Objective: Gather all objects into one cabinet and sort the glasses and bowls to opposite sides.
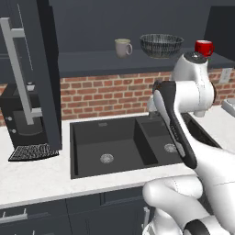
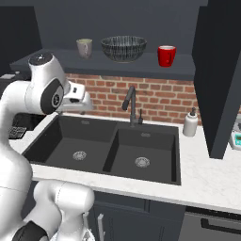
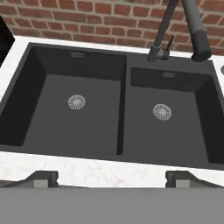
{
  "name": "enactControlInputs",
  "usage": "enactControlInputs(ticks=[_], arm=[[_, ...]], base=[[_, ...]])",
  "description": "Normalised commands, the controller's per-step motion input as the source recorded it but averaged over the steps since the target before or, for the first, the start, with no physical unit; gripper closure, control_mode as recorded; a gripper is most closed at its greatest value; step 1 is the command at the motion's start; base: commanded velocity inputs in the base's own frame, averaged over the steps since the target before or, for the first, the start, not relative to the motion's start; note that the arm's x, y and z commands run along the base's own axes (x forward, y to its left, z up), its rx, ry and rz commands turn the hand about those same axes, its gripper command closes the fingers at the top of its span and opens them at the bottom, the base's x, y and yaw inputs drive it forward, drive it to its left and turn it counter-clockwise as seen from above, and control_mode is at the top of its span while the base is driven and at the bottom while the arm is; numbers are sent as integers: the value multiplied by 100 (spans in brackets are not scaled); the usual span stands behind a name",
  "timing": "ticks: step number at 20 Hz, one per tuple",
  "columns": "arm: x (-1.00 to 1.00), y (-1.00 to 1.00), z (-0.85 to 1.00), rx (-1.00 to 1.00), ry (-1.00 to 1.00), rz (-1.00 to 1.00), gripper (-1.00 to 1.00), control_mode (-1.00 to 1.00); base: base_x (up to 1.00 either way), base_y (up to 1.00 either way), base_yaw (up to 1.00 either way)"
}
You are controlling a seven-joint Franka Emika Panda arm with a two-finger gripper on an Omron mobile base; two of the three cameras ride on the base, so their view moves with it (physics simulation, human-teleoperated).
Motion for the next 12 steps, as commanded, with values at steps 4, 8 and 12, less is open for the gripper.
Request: enactControlInputs(ticks=[4, 8, 12], arm=[[-100, 0, 55, 0, -52, 1, -100, -100], [-100, -1, 61, 0, -55, 0, -100, -100], [-81, -1, 16, 1, -36, 0, -100, -100]], base=[[0, 0, 0], [0, 0, 0], [0, 0, 0]])
